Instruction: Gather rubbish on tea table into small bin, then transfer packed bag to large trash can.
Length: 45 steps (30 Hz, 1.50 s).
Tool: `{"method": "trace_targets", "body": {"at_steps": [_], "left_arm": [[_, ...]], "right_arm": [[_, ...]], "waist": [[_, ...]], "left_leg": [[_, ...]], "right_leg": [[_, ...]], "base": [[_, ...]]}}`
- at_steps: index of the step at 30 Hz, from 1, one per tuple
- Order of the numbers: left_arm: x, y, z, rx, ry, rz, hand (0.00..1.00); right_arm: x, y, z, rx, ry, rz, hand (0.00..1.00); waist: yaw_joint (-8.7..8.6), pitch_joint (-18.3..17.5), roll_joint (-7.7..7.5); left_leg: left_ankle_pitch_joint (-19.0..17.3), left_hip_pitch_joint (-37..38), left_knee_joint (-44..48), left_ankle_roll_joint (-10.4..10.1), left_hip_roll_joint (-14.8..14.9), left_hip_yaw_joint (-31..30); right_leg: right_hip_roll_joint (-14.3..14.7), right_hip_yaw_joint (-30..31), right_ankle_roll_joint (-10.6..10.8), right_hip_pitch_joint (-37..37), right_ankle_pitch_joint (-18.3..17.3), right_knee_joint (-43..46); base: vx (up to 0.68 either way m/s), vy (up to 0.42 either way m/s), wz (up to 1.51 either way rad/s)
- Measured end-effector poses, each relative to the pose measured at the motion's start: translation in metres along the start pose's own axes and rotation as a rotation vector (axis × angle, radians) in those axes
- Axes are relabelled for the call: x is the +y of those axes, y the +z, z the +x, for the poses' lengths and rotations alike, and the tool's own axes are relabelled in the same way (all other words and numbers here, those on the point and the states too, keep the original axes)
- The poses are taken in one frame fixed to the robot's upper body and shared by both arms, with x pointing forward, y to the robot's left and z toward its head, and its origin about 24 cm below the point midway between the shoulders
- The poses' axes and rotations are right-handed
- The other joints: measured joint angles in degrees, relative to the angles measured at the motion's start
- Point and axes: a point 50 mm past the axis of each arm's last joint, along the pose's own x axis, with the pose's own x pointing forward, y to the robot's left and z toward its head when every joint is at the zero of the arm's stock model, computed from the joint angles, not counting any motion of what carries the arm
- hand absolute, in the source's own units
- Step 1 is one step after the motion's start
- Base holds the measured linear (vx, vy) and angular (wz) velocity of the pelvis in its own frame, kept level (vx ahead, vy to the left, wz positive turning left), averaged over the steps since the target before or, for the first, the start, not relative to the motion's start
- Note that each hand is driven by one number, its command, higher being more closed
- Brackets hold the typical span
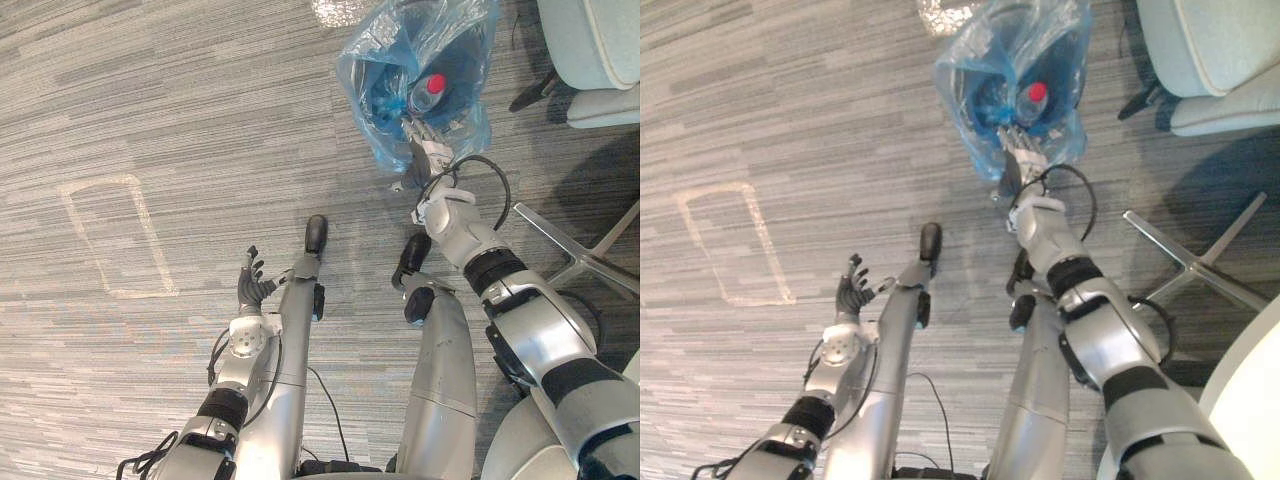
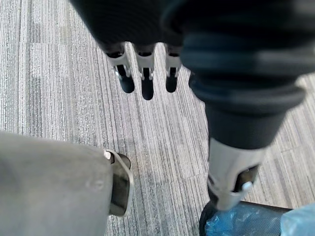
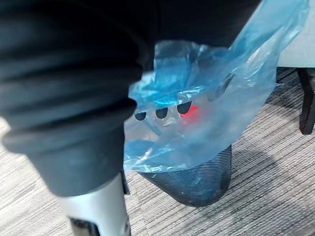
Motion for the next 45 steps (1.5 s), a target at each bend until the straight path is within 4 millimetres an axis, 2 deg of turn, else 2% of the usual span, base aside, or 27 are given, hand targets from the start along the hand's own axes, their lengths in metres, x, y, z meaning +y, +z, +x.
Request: {"method": "trace_targets", "body": {"at_steps": [1,12,21,26,30,34,36,39,40,41,42,45], "left_arm": [[0.000,0.000,0.000,-0.001,-0.002,-0.002,0.00],[-0.002,0.000,0.000,-0.001,-0.016,-0.023,0.00],[-0.002,0.000,0.000,0.000,-0.016,-0.026,0.00],[0.001,-0.001,0.000,0.011,-0.001,-0.042,0.00],[0.005,-0.006,0.002,0.042,0.021,-0.034,0.00],[0.011,-0.023,-0.001,0.138,0.034,0.007,0.00],[0.017,-0.032,-0.004,0.190,0.043,0.032,0.00],[0.021,-0.043,-0.010,0.241,0.055,0.040,0.00],[0.024,-0.060,-0.026,0.316,0.041,0.059,0.00],[0.021,-0.066,-0.031,0.340,0.034,0.055,0.00],[0.018,-0.071,-0.036,0.362,0.017,0.057,0.00],[0.011,-0.075,-0.040,0.392,0.001,0.047,0.00]], "right_arm": [[0.000,-0.001,0.000,0.003,0.004,-0.012,1.00],[0.008,-0.007,-0.004,0.021,0.043,-0.044,1.00],[0.008,-0.005,-0.004,0.015,0.038,-0.028,1.00],[0.006,0.004,-0.005,-0.009,0.007,0.049,1.00],[0.009,0.019,-0.006,-0.051,-0.003,0.099,1.00],[0.022,0.035,-0.020,-0.095,0.001,0.210,1.00],[0.033,0.043,-0.029,-0.095,0.016,0.293,1.00],[0.046,0.052,-0.043,-0.105,0.041,0.361,1.00],[0.062,0.068,-0.065,-0.121,0.077,0.503,1.00],[0.065,0.069,-0.071,-0.119,0.089,0.532,1.00],[0.067,0.073,-0.074,-0.122,0.104,0.570,1.00],[0.065,0.074,-0.081,-0.135,0.098,0.606,1.00]], "waist": [[0.02,-0.17,0.07],[0.06,-0.39,0.12],[0.05,-0.47,0.11],[0.03,-0.49,0.08],[-0.14,-0.47,0.02],[-0.19,-0.51,-0.16],[-0.47,-0.75,-0.75],[-0.81,-0.87,-1.08],[-1.71,-1.83,-2.93],[-2.08,-2.04,-3.29],[-2.69,-2.55,-3.92],[-2.77,-3.91,-4.83]], "left_leg": [[0.06,-0.30,0.00,-0.04,-0.03,-0.02],[0.10,-0.93,0.86,-0.12,-0.39,-0.12],[0.03,-1.06,1.92,-0.03,-0.33,-0.06],[0.04,-0.94,2.63,-0.05,0.11,0.00],[-0.09,0.61,2.70,0.11,1.03,0.05],[-0.76,6.15,1.32,0.87,2.55,0.30],[-0.81,9.66,-0.51,0.84,3.13,0.71],[-0.73,14.77,-2.98,0.95,3.93,1.71],[-0.61,24.56,-7.52,0.92,4.78,3.26],[-0.61,27.52,-8.95,0.93,4.80,3.28],[-0.60,30.18,-10.48,0.95,4.84,3.35],[-0.38,31.43,-11.57,0.91,5.02,3.32]], "right_leg": [[-0.01,-0.03,0.11,-0.31,-0.18,0.12],[-0.50,0.06,-0.48,-1.41,-0.86,2.31],[-0.47,0.18,0.14,-1.40,-1.22,2.69],[0.07,0.25,-0.16,-1.00,-0.99,2.58],[1.04,-0.09,-1.09,1.13,0.14,1.20],[2.52,-0.80,-0.27,7.92,1.10,-2.91],[3.17,-0.84,0.26,11.67,1.92,-5.71],[3.64,-1.25,0.15,17.23,3.24,-9.48],[4.59,-1.23,0.06,26.96,5.10,-15.36],[4.72,-1.34,0.21,30.03,5.21,-16.99],[4.88,-1.49,0.26,32.78,5.38,-18.78],[5.20,-1.61,0.24,33.96,5.77,-20.21]], "base": [[-0.05,0.023,0.09],[-0.04,0.031,0.04],[-0.06,0.047,-0.02],[-0.05,0.047,-0.06],[-0.05,0.046,-0.16],[-0.04,0.042,-0.28],[-0.02,0.044,-0.22],[0.05,0.049,-0.27],[0.19,0.057,-0.44],[0.22,0.046,-0.42],[0.13,0.008,-0.08],[0.10,-0.016,-0.04]]}}
